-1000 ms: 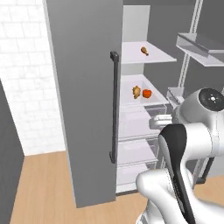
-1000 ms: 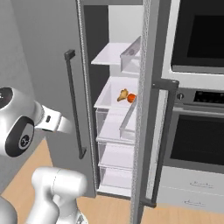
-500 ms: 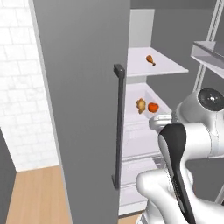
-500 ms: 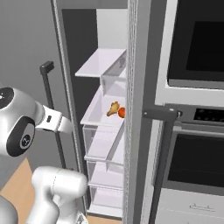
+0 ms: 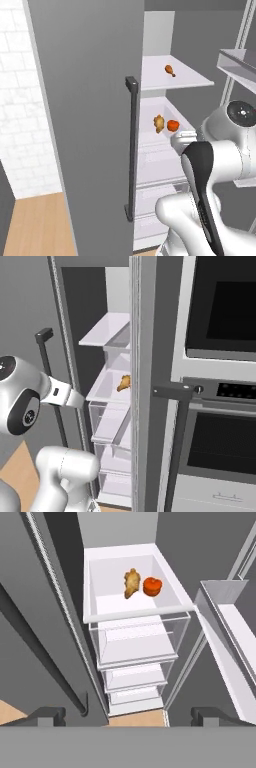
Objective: Place one squash and one chicken drumstick in each tupperware on the nearby counter, to pack two identical lunches.
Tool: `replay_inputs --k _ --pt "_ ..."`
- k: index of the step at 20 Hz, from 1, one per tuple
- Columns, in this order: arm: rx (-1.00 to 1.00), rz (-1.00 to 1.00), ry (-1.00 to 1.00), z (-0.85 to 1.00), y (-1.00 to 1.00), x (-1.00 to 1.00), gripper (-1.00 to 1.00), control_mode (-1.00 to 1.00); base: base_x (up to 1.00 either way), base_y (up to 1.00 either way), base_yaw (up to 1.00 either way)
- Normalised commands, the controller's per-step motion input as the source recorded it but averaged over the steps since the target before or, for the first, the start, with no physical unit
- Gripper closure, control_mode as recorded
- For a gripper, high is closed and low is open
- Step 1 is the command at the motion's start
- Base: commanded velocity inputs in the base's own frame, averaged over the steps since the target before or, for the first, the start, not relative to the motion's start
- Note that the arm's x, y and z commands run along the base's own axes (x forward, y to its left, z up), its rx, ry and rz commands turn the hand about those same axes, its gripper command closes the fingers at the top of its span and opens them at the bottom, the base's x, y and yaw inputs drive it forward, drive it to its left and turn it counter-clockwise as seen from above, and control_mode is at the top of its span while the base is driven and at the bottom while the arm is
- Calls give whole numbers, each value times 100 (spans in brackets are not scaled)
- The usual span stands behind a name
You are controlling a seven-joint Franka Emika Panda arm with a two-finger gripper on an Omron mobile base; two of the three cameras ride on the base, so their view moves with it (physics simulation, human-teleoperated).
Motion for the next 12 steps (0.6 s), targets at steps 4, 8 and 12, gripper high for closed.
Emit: replay_inputs --k 4,8,12 --pt "0 0 0 0 0 0 -100 100 19 -32 0" --pt "0 0 0 -5 3 15 -100 -100 35 1 0" --pt "0 0 0 -28 13 76 -100 -100 0 0 0"
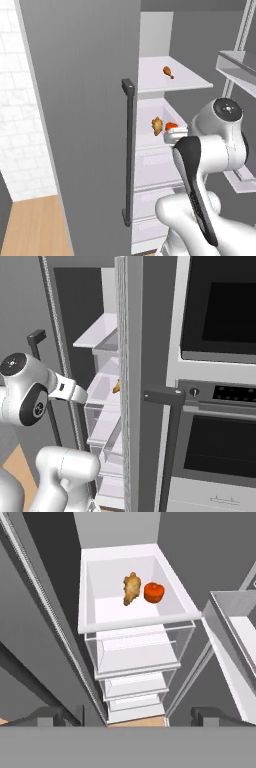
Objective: Place one squash and one chicken drumstick in each tupperware on the nearby counter, to pack two identical lunches.
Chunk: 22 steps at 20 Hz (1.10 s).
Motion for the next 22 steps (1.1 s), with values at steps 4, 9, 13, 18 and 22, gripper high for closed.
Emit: replay_inputs --k 4,9,13,18,22 --pt "0 0 1 -43 -6 65 -100 -100 0 0 0" --pt "3 0 1 -36 -21 57 -100 -100 0 0 0" --pt "3 0 0 -29 -13 72 -100 -100 0 0 0" --pt "2 0 6 -28 -18 89 -100 -100 0 0 0" --pt "3 0 13 -15 -13 83 -100 -100 0 0 0"
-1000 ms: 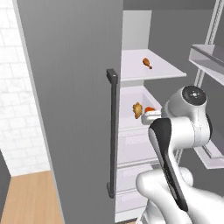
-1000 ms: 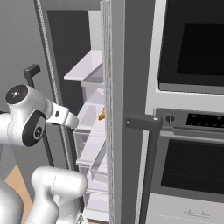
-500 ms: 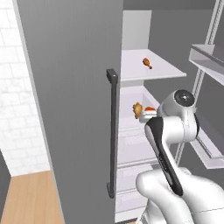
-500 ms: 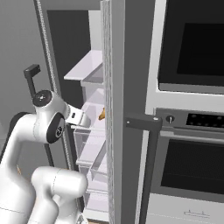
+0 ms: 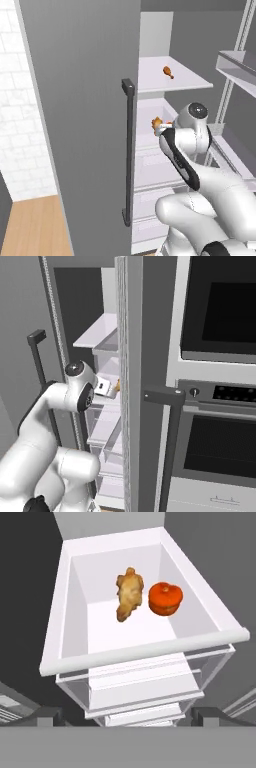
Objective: Place one squash and one chicken drumstick in each tupperware on the nearby counter, to pack two identical lunches.
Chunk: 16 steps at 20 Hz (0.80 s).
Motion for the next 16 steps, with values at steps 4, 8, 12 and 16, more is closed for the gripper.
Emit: replay_inputs --k 4,8,12,16 --pt "2 0 19 -11 0 95 -100 -100 0 0 0" --pt "0 0 15 -21 0 75 -100 -100 0 0 0" --pt "0 0 5 -43 -1 61 -100 -100 0 0 0" --pt "0 0 0 -64 -1 34 -100 -100 0 0 0"
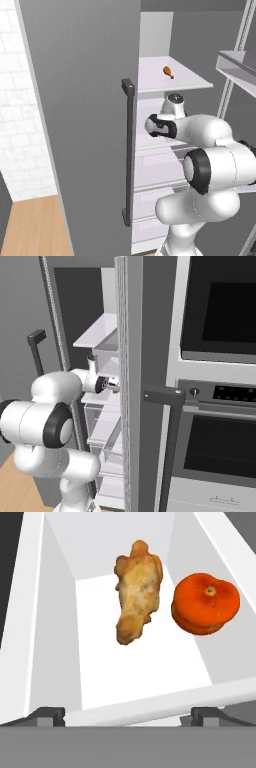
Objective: Place one squash and one chicken drumstick in each tupperware on the nearby counter, to pack two identical lunches.
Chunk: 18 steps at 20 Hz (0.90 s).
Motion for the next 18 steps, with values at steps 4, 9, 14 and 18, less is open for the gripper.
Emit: replay_inputs --k 4,9,14,18 --pt "0 0 0 -48 -7 41 -100 -100 0 0 0" --pt "0 0 0 -22 -20 49 -100 -100 0 0 0" --pt "0 0 0 -22 -8 53 -100 -100 0 0 0" --pt "0 0 0 -28 -2 58 -100 -100 0 0 0"
